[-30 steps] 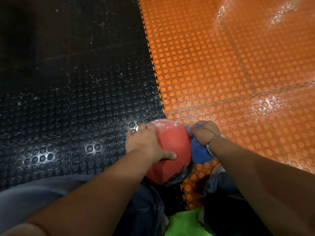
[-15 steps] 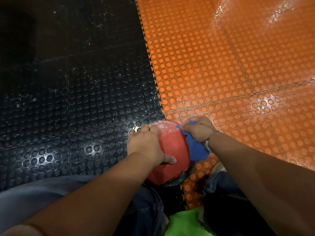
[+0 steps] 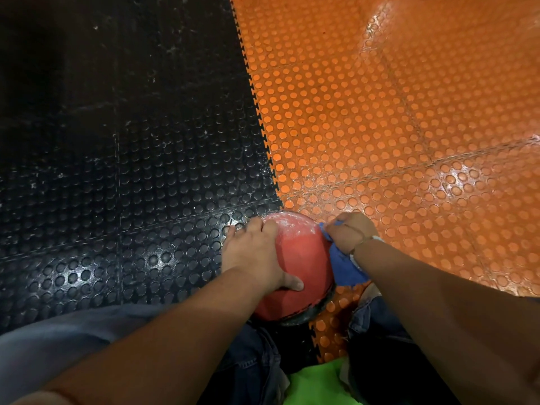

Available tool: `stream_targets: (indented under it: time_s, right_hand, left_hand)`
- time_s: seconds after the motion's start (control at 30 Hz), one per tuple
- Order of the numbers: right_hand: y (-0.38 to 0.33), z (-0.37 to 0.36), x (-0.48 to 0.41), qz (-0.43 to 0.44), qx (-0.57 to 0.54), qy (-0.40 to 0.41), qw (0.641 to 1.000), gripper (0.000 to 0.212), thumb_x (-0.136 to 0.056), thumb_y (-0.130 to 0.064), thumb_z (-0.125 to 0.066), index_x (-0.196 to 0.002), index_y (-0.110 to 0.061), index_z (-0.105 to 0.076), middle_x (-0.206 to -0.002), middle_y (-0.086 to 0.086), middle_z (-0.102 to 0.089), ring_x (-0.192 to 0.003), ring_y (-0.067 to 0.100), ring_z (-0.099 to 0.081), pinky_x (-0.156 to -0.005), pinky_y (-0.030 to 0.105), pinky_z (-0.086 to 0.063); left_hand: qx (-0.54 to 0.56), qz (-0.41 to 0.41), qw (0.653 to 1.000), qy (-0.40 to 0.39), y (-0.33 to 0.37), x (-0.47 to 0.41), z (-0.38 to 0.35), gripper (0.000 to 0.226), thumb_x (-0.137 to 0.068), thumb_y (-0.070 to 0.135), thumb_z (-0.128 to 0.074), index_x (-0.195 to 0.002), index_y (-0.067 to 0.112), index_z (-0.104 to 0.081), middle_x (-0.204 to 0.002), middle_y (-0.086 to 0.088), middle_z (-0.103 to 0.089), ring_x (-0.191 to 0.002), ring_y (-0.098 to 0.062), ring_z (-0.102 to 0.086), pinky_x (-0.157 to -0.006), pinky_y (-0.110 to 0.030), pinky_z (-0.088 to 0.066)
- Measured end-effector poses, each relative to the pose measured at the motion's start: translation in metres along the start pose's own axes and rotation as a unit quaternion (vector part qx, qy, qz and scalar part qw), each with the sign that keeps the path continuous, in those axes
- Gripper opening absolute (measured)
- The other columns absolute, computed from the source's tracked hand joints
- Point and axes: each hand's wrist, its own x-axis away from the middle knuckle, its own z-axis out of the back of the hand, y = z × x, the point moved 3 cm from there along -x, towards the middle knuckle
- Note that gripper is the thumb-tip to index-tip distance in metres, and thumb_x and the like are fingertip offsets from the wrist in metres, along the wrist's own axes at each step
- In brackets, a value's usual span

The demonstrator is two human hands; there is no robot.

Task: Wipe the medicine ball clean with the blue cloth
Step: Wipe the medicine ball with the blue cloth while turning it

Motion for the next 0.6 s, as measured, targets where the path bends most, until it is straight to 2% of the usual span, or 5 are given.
stream_targets:
  time_s: [0.1,0.2,0.37,0.47,0.6]
  right_hand:
    - [-0.007,0.001,0.000,-0.009,-0.109,-0.060,0.992,0.018,-0.080,-0.020,-0.072,-0.095,-0.011,-0.066,-0.095,0.002,-0.060,-0.072,0.014,-0.054,-0.071,0.025,-0.047]
    - [-0.013,0.001,0.007,0.031,-0.180,-0.121,0.976,0.009,-0.076,-0.013,-0.076,-0.082,-0.012,-0.069,-0.090,0.004,-0.064,-0.075,0.014,-0.059,-0.071,0.027,-0.051]
    - [-0.011,-0.003,0.001,0.035,-0.190,-0.113,0.975,0.011,-0.077,-0.012,-0.075,-0.072,-0.016,-0.066,-0.078,0.003,-0.065,-0.073,0.019,-0.062,-0.067,0.027,-0.054]
    - [0.000,-0.004,-0.007,0.003,-0.184,-0.085,0.979,0.007,-0.078,-0.019,-0.074,-0.078,-0.014,-0.069,-0.091,0.008,-0.068,-0.083,0.025,-0.063,-0.077,0.034,-0.055]
    - [0.007,-0.004,-0.003,0.019,-0.096,-0.010,0.995,0.016,-0.085,-0.029,-0.066,-0.088,-0.014,-0.070,-0.076,0.002,-0.062,-0.064,0.019,-0.054,-0.068,0.028,-0.046]
  left_hand:
    - [0.003,0.008,1.000,-0.003,-0.002,-0.003,0.003,0.115,-0.044,0.078,-0.074,-0.138,0.028,-0.032,-0.135,0.002,-0.036,-0.129,-0.024,-0.037,-0.113,-0.039,-0.021]
    - [0.014,0.029,0.999,-0.022,-0.005,-0.007,0.008,0.115,-0.045,0.076,-0.075,-0.139,0.027,-0.031,-0.136,0.001,-0.035,-0.129,-0.026,-0.037,-0.112,-0.040,-0.025]
    - [0.041,0.054,0.998,-0.017,-0.007,-0.010,0.009,0.109,-0.051,0.080,-0.069,-0.141,0.030,-0.033,-0.141,0.003,-0.035,-0.133,-0.022,-0.038,-0.117,-0.044,-0.017]
    - [0.040,0.052,0.998,-0.019,-0.005,-0.010,0.008,0.110,-0.050,0.079,-0.070,-0.141,0.029,-0.033,-0.141,0.003,-0.035,-0.133,-0.022,-0.038,-0.117,-0.045,-0.018]
    - [0.044,0.034,0.998,-0.018,-0.002,-0.009,0.009,0.105,-0.050,0.077,-0.073,-0.138,0.031,-0.037,-0.135,0.004,-0.038,-0.129,-0.023,-0.040,-0.113,-0.041,-0.025]
